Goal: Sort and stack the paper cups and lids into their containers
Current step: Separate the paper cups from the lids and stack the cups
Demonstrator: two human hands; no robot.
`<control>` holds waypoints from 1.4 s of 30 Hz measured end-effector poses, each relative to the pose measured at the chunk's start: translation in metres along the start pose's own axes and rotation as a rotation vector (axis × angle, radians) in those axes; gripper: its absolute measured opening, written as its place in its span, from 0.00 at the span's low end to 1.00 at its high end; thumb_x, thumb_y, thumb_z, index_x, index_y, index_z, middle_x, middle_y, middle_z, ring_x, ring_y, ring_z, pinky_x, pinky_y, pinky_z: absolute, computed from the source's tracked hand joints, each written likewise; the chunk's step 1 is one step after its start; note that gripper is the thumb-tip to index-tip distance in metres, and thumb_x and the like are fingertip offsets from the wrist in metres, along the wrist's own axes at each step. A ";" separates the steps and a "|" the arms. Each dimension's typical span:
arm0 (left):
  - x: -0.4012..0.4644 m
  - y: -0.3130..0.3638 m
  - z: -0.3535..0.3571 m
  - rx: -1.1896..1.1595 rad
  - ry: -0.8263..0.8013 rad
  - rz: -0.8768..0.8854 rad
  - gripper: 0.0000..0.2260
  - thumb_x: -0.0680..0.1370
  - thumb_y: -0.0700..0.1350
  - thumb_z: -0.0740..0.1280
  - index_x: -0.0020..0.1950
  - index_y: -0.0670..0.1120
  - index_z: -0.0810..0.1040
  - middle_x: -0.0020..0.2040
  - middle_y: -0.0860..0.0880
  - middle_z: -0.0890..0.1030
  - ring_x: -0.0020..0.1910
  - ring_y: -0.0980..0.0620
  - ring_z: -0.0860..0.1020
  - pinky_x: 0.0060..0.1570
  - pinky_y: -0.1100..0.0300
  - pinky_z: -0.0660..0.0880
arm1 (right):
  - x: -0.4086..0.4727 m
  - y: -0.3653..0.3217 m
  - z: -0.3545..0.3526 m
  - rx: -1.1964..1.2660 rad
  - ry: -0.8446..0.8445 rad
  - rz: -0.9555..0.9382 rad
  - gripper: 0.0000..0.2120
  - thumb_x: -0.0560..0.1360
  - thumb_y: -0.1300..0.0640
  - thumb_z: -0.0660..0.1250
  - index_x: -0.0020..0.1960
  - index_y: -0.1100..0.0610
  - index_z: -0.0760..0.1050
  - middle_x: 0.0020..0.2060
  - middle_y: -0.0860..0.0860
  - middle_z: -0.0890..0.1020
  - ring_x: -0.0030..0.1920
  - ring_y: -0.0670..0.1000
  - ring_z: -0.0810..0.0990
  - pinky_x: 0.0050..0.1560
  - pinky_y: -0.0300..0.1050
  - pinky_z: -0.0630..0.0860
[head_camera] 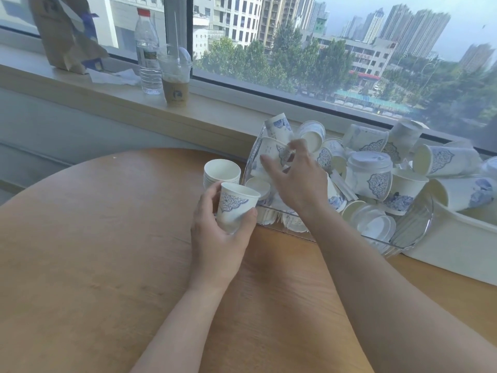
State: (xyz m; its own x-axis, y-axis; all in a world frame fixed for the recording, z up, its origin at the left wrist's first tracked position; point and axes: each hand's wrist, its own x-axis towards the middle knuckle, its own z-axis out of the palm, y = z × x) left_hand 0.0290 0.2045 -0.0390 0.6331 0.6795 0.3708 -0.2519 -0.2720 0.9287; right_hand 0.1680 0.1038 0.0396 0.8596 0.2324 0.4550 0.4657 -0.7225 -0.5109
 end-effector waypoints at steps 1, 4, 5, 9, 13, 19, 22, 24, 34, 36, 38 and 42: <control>0.000 0.000 0.000 0.004 -0.003 0.001 0.30 0.72 0.54 0.77 0.73 0.54 0.75 0.66 0.56 0.81 0.68 0.54 0.78 0.67 0.46 0.76 | -0.001 -0.001 0.000 0.020 0.008 0.013 0.30 0.77 0.29 0.65 0.65 0.51 0.68 0.51 0.48 0.82 0.50 0.53 0.83 0.55 0.54 0.77; -0.002 0.001 -0.001 0.008 -0.024 0.007 0.31 0.71 0.55 0.78 0.73 0.54 0.75 0.66 0.56 0.81 0.67 0.53 0.78 0.67 0.44 0.76 | -0.004 -0.004 -0.005 0.146 0.038 0.062 0.26 0.75 0.33 0.71 0.60 0.50 0.68 0.44 0.44 0.79 0.46 0.51 0.81 0.51 0.52 0.76; -0.002 0.002 -0.001 0.007 -0.032 0.013 0.31 0.71 0.56 0.78 0.73 0.54 0.75 0.65 0.56 0.81 0.67 0.53 0.79 0.66 0.44 0.77 | -0.005 -0.005 -0.007 0.216 0.053 0.079 0.25 0.75 0.35 0.72 0.58 0.50 0.68 0.43 0.43 0.78 0.45 0.49 0.81 0.51 0.51 0.77; -0.003 0.005 -0.001 0.035 -0.057 0.052 0.31 0.71 0.58 0.78 0.73 0.54 0.75 0.64 0.56 0.81 0.65 0.52 0.79 0.64 0.45 0.77 | -0.016 -0.004 -0.022 0.566 0.045 0.052 0.22 0.74 0.43 0.76 0.58 0.52 0.70 0.44 0.46 0.82 0.39 0.43 0.80 0.42 0.40 0.76; -0.004 0.005 0.002 0.066 -0.096 0.095 0.31 0.73 0.49 0.81 0.73 0.51 0.76 0.64 0.53 0.82 0.65 0.50 0.79 0.64 0.43 0.77 | -0.033 0.001 -0.035 0.734 -0.222 -0.024 0.30 0.74 0.46 0.78 0.72 0.48 0.71 0.56 0.46 0.84 0.50 0.46 0.85 0.50 0.40 0.80; -0.005 0.008 0.001 0.051 -0.100 0.114 0.31 0.72 0.47 0.82 0.73 0.49 0.76 0.64 0.54 0.82 0.65 0.51 0.80 0.64 0.45 0.77 | -0.050 0.003 -0.035 0.578 -0.407 -0.156 0.22 0.75 0.47 0.78 0.67 0.50 0.80 0.58 0.49 0.84 0.60 0.52 0.82 0.65 0.59 0.78; -0.005 0.009 -0.001 0.044 -0.093 0.141 0.30 0.73 0.48 0.82 0.73 0.50 0.76 0.64 0.55 0.82 0.65 0.53 0.80 0.63 0.48 0.78 | -0.053 0.004 -0.035 0.536 -0.425 -0.178 0.18 0.76 0.44 0.77 0.64 0.45 0.81 0.56 0.42 0.83 0.60 0.48 0.81 0.64 0.50 0.77; -0.004 0.009 -0.004 0.042 -0.073 0.147 0.32 0.73 0.51 0.81 0.75 0.51 0.75 0.65 0.55 0.82 0.65 0.52 0.80 0.63 0.50 0.78 | -0.053 0.006 -0.033 0.500 -0.454 -0.185 0.18 0.76 0.42 0.76 0.64 0.43 0.81 0.56 0.42 0.81 0.58 0.47 0.80 0.63 0.45 0.76; 0.010 -0.001 -0.017 0.082 0.031 0.096 0.31 0.72 0.52 0.77 0.75 0.57 0.74 0.65 0.57 0.81 0.63 0.51 0.80 0.63 0.45 0.78 | -0.038 0.014 -0.019 0.126 -0.311 -0.202 0.30 0.76 0.42 0.76 0.74 0.47 0.73 0.69 0.43 0.77 0.63 0.45 0.75 0.68 0.47 0.71; 0.009 -0.001 -0.018 0.087 0.027 0.112 0.32 0.73 0.50 0.78 0.76 0.56 0.74 0.65 0.56 0.81 0.64 0.51 0.80 0.63 0.45 0.78 | -0.037 0.012 -0.012 0.074 -0.320 -0.228 0.30 0.75 0.42 0.76 0.74 0.47 0.73 0.69 0.45 0.77 0.67 0.49 0.75 0.71 0.53 0.70; 0.009 -0.001 -0.017 0.095 0.030 0.127 0.32 0.74 0.46 0.80 0.76 0.55 0.74 0.64 0.55 0.80 0.63 0.52 0.79 0.63 0.46 0.78 | -0.036 0.011 -0.006 0.021 -0.322 -0.242 0.31 0.75 0.43 0.77 0.74 0.46 0.72 0.69 0.47 0.78 0.68 0.53 0.75 0.71 0.57 0.69; 0.007 0.000 -0.016 0.094 0.023 0.135 0.32 0.74 0.43 0.81 0.76 0.54 0.74 0.62 0.55 0.79 0.62 0.56 0.78 0.63 0.49 0.78 | -0.033 0.011 -0.003 -0.023 -0.268 -0.266 0.28 0.75 0.43 0.76 0.73 0.45 0.73 0.63 0.44 0.81 0.65 0.52 0.77 0.69 0.55 0.70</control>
State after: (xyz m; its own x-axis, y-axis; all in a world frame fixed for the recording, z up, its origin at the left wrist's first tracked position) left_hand 0.0218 0.2201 -0.0366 0.5812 0.6475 0.4929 -0.2629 -0.4238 0.8668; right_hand 0.1443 0.0863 0.0207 0.7352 0.5736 0.3613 0.6778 -0.6280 -0.3824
